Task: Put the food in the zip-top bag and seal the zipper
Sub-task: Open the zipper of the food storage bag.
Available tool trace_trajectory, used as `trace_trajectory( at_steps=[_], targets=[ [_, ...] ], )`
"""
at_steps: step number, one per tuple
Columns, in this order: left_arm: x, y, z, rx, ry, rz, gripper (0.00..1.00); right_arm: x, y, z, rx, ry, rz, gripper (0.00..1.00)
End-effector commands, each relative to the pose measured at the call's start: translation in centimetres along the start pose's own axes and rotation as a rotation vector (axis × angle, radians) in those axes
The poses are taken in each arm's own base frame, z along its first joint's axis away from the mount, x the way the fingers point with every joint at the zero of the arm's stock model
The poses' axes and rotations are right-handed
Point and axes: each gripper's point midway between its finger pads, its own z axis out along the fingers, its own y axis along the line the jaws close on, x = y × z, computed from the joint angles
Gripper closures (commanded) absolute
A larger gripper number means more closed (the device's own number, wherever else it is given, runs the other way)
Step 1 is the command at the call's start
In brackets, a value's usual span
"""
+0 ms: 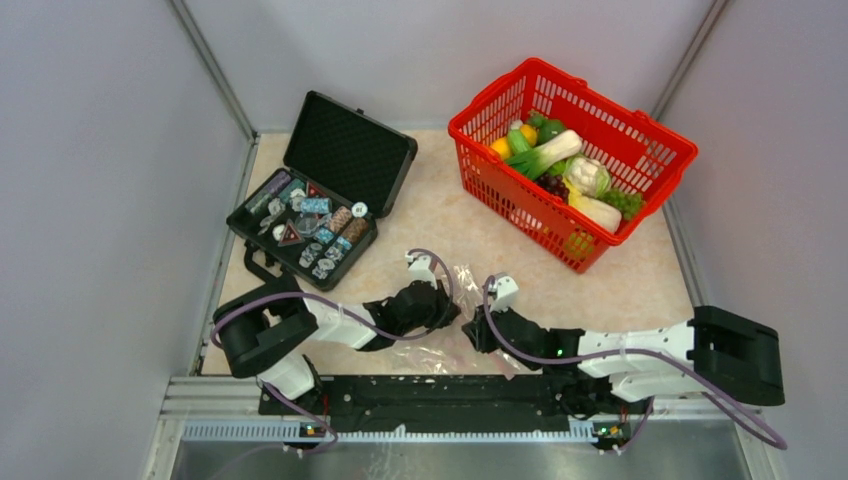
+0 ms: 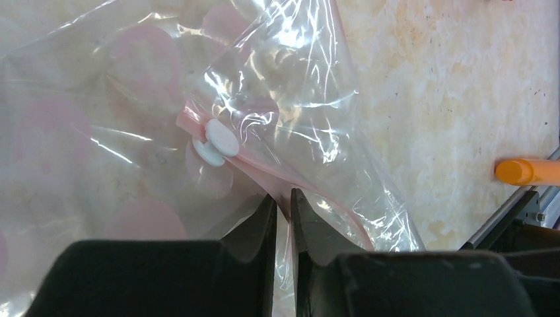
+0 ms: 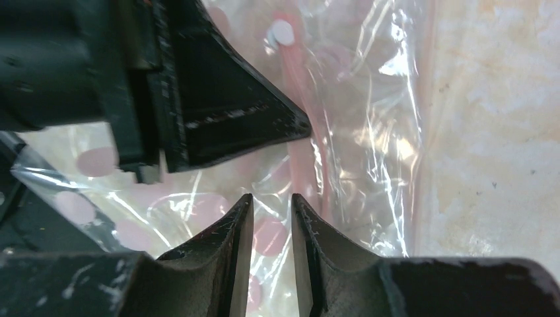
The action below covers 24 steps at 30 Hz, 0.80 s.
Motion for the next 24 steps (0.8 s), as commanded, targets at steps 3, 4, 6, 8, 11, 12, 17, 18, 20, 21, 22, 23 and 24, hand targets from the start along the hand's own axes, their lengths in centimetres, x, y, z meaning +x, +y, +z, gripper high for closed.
trace_trajectory(
  at_steps=[3,4,6,8,11,12,17,18,20,21,22,23,24],
  targets=[
    [0.5,0.8,0.5,-0.046,0.019,0.050,0.87,-4.4,1.6,-1.1,-0.022,-0.081,-0.024,0.71],
    [0.5,0.8,0.5,-0.045,0.020,0.051,0.87,-4.4,1.2,-1.0,-0.003,-0.079,-0.036,0.70],
    [0.4,0.5,0.5,-0.040,0.020,0.053,0.87,-4.1,0.4,-0.8,0.046,-0.063,-0.066,0.68],
    [0.3,0.3,0.5,-0.038,0.023,0.059,0.87,-3.6,-0.4,-0.4,0.110,-0.028,-0.089,0.66],
    [0.1,0.2,0.4,-0.036,0.021,0.065,0.87,-2.8,-1.4,0.1,0.187,0.020,-0.121,0.63],
    [0.0,0.1,0.3,-0.035,0.020,0.066,0.87,-2.6,-1.6,0.2,0.207,0.025,-0.119,0.63],
    [-0.2,0.0,0.0,-0.033,0.017,0.073,0.88,-1.9,-2.3,0.9,0.248,0.046,-0.157,0.65],
    [-0.3,-0.1,0.0,-0.032,0.016,0.075,0.88,-1.8,-2.4,1.0,0.256,0.050,-0.167,0.66],
    [-0.3,-0.1,-0.1,-0.030,0.016,0.079,0.88,-1.6,-2.3,1.3,0.259,0.061,-0.186,0.71],
    [-0.4,-0.2,-0.2,-0.029,0.015,0.080,0.88,-1.6,-2.2,1.5,0.262,0.066,-0.191,0.71],
    [-0.4,-0.2,-0.2,-0.028,0.013,0.081,0.88,-1.5,-2.3,1.6,0.267,0.069,-0.197,0.71],
    [-0.4,-0.2,-0.2,-0.028,0.012,0.082,0.88,-1.5,-2.2,1.8,0.265,0.067,-0.199,0.71],
    [-0.4,-0.2,-0.2,-0.028,0.012,0.082,0.88,-1.6,-2.0,1.9,0.261,0.064,-0.199,0.72]
  ],
)
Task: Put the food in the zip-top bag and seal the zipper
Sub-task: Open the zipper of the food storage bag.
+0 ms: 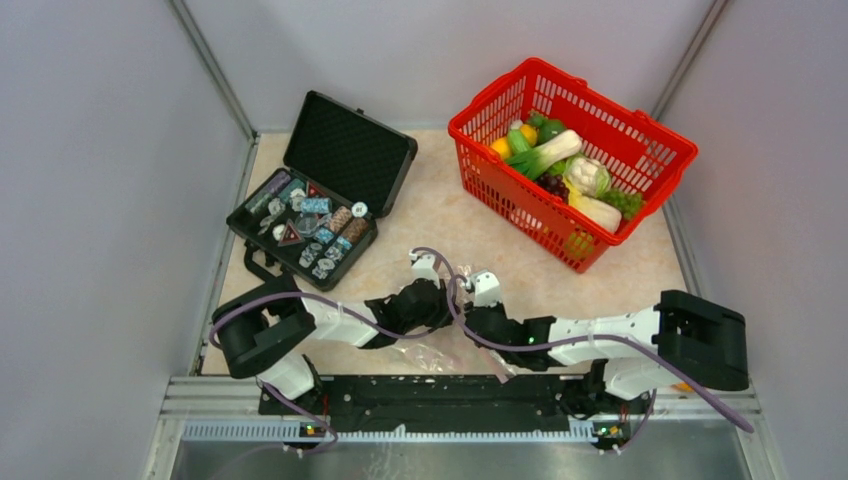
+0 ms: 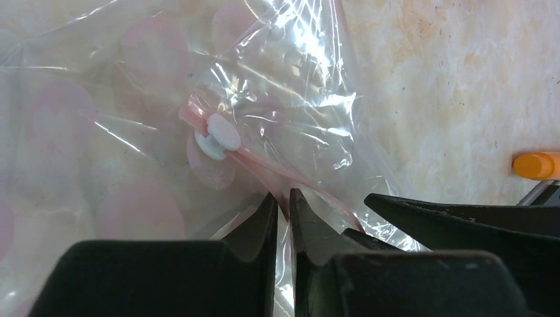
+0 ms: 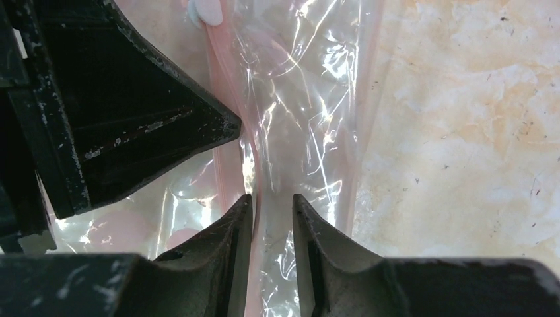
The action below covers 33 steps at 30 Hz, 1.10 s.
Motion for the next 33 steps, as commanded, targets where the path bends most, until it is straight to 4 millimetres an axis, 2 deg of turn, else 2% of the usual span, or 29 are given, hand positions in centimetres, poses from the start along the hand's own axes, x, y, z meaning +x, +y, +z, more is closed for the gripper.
trace_trajectory(
  at_steps=[1,4,6,10,11,15,18,21,26,29,33],
  targets=[
    [-0.4,-0.2,-0.3,-0.007,-0.003,0.028,0.88,-2.4,1.0,0.4,-0.002,-0.056,0.017,0.74],
    [-0.4,-0.3,-0.3,-0.004,0.001,0.027,0.88,-2.6,1.6,0.5,-0.025,-0.058,0.020,0.77],
    [-0.4,-0.3,-0.3,-0.001,0.001,0.027,0.88,-2.3,1.5,0.7,-0.015,-0.049,0.013,0.87],
    [-0.5,-0.6,-0.5,0.014,-0.003,0.032,0.87,-1.9,1.5,0.9,-0.001,-0.031,0.012,0.96],
    [-0.6,-0.8,-0.6,0.023,-0.006,0.036,0.85,-2.0,1.6,0.9,-0.006,-0.034,0.023,0.98],
    [-1.6,-1.9,-1.7,0.066,-0.031,0.027,0.59,-3.9,2.0,-0.1,-0.035,-0.086,0.118,1.00],
    [-2.8,-3.0,-3.0,0.101,-0.056,0.031,0.51,-6.1,2.4,-1.2,-0.080,-0.153,0.264,1.00],
    [-3.6,-3.3,-4.2,0.103,-0.066,0.037,0.50,-7.9,1.8,-2.3,-0.085,-0.214,0.397,1.00],
    [-5.1,-4.4,-5.9,0.132,-0.103,0.028,0.49,-11.0,1.2,-4.2,-0.119,-0.307,0.494,1.00],
    [-6.2,-5.1,-6.7,0.137,-0.125,0.036,0.53,-11.8,0.9,-4.7,-0.114,-0.324,0.508,1.00],
    [-6.5,-4.8,-6.9,0.089,-0.118,0.062,0.54,-12.4,1.3,-4.9,-0.135,-0.339,0.520,1.00]
  ],
)
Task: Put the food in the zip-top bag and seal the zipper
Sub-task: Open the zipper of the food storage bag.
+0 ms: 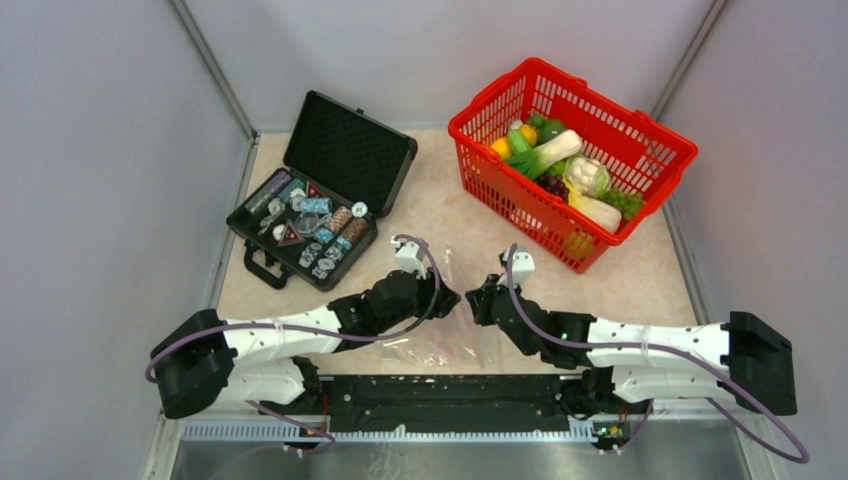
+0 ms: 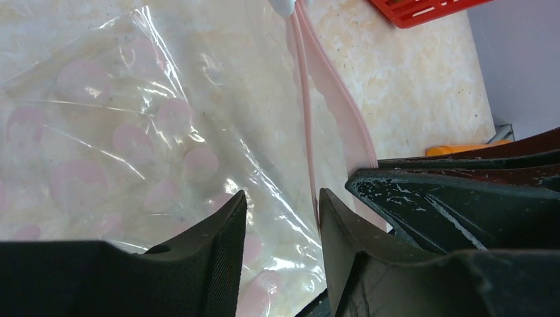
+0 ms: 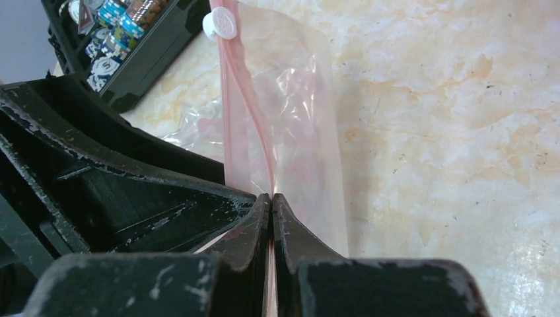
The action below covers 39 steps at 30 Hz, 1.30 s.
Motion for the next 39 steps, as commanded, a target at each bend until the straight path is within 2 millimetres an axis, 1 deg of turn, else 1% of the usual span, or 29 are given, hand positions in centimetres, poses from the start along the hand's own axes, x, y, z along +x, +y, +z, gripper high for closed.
trace_trajectory(
  at_steps=[1,3,4,6,8,11,14,16,17,18,20,21,24,26,28,29,31,32,34,37,38,39],
  targets=[
    [-1.3,-0.5,-0.3,-0.038,-0.014,0.037,0.54,-2.4,1.6,0.1,-0.039,-0.073,0.082,1.00],
    [-1.2,-0.1,0.0,-0.061,-0.015,0.030,0.54,-2.6,2.0,0.2,-0.051,-0.083,0.097,1.00],
    [-1.1,-0.3,0.0,-0.055,-0.012,0.027,0.53,-2.7,2.0,0.3,-0.047,-0.090,0.107,1.00],
    [-0.8,-1.0,0.2,-0.029,-0.006,0.021,0.50,-3.1,1.9,0.4,-0.034,-0.110,0.123,1.00],
    [-0.6,-2.0,0.2,-0.016,-0.005,0.032,0.49,-3.4,2.1,0.5,-0.030,-0.122,0.140,1.00],
    [-0.8,-2.3,0.4,-0.041,-0.017,0.047,0.51,-3.9,2.3,0.7,-0.031,-0.142,0.167,1.00],
    [-0.9,-1.3,0.4,-0.089,-0.030,0.053,0.59,-4.4,2.4,0.6,-0.025,-0.164,0.204,1.00],
    [-1.0,-1.1,0.1,-0.095,-0.036,0.051,0.70,-4.6,2.3,0.6,-0.027,-0.172,0.207,1.00],
    [-1.2,-1.1,0.0,-0.093,-0.045,0.055,0.79,-4.7,2.2,0.5,-0.023,-0.176,0.203,1.00],
    [-1.7,-1.1,-0.2,-0.097,-0.059,0.063,0.88,-4.9,2.1,0.4,-0.016,-0.180,0.193,1.00],
    [-2.9,-0.6,-0.8,-0.133,-0.098,0.095,0.98,-5.5,2.2,0.2,-0.016,-0.188,0.162,1.00],
    [-3.5,-0.4,-1.2,-0.154,-0.117,0.124,1.00,-5.7,2.2,0.0,-0.021,-0.189,0.140,1.00],
    [-6.3,-0.5,-2.5,-0.210,-0.163,0.219,1.00,-6.1,2.2,-0.6,-0.026,-0.175,0.061,1.00],
    [-8.4,-1.9,-3.4,-0.200,-0.190,0.297,1.00,-6.4,2.2,-1.0,-0.025,-0.162,0.016,1.00],
    [-10.5,-3.7,-4.3,-0.177,-0.210,0.370,1.00,-7.0,2.5,-1.6,-0.038,-0.158,-0.014,1.00],
    [-11.4,-5.0,-4.7,-0.148,-0.211,0.411,1.00,-7.3,2.8,-1.8,-0.054,-0.160,-0.023,1.00],
    [-12.9,-6.4,-5.2,-0.145,-0.205,0.459,1.00,-8.0,3.3,-2.1,-0.069,-0.168,-0.025,1.00],
    [-13.4,-7.0,-5.4,-0.145,-0.193,0.482,1.00,-8.4,3.5,-2.2,-0.071,-0.172,-0.024,1.00],
    [-13.7,-7.7,-5.2,-0.150,-0.157,0.514,1.00,-9.0,3.9,-2.2,-0.059,-0.177,-0.016,1.00],
    [-13.2,-8.1,-4.7,-0.152,-0.113,0.524,1.00,-9.8,4.3,-2.1,-0.054,-0.192,0.024,0.88],
    [-13.0,-8.0,-4.5,-0.155,-0.106,0.521,1.00,-10.0,4.3,-2.1,-0.051,-0.198,0.042,0.82],
    [-12.9,-7.9,-4.4,-0.158,-0.104,0.512,1.00,-10.2,4.3,-2.2,-0.048,-0.204,0.060,0.73]
  ],
)
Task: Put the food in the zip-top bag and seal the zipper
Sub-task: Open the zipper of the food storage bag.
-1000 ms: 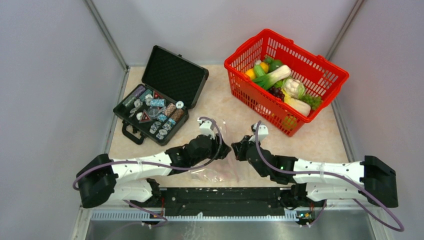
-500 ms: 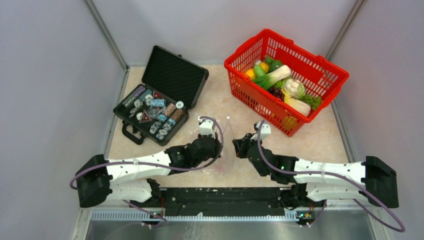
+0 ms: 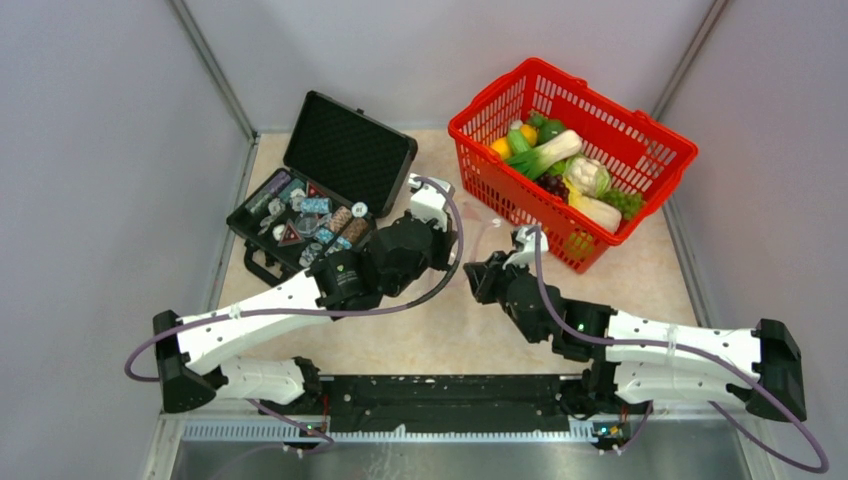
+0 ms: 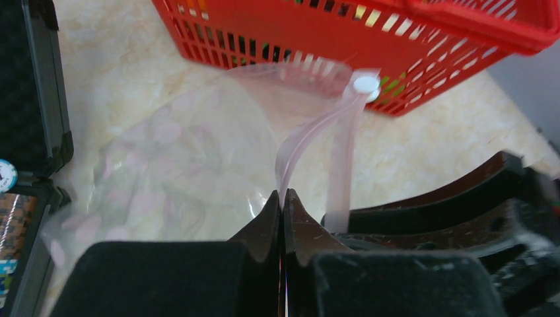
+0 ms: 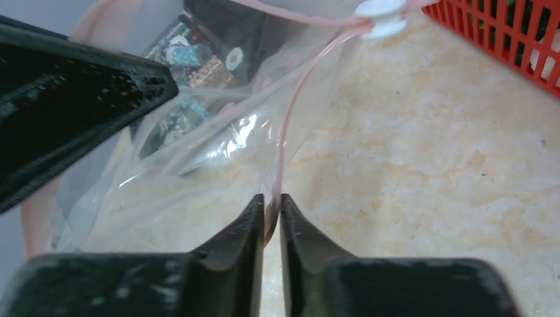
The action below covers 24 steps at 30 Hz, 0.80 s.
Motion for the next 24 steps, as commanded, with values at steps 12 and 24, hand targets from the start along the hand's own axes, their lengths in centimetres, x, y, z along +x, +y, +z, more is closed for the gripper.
trace_trajectory(
  at_steps=[12,24],
  targets=[
    [2.7,-0.4,1.2,-0.031,0.087,0.005,1.00,-0.5,-3.0,0.8,0.119,-0.009,0.166,0.88],
    [1.4,7.4,0.9,-0.402,0.056,0.138,1.00,-2.2,-5.7,2.7,0.139,0.151,0.019,1.00]
  ],
)
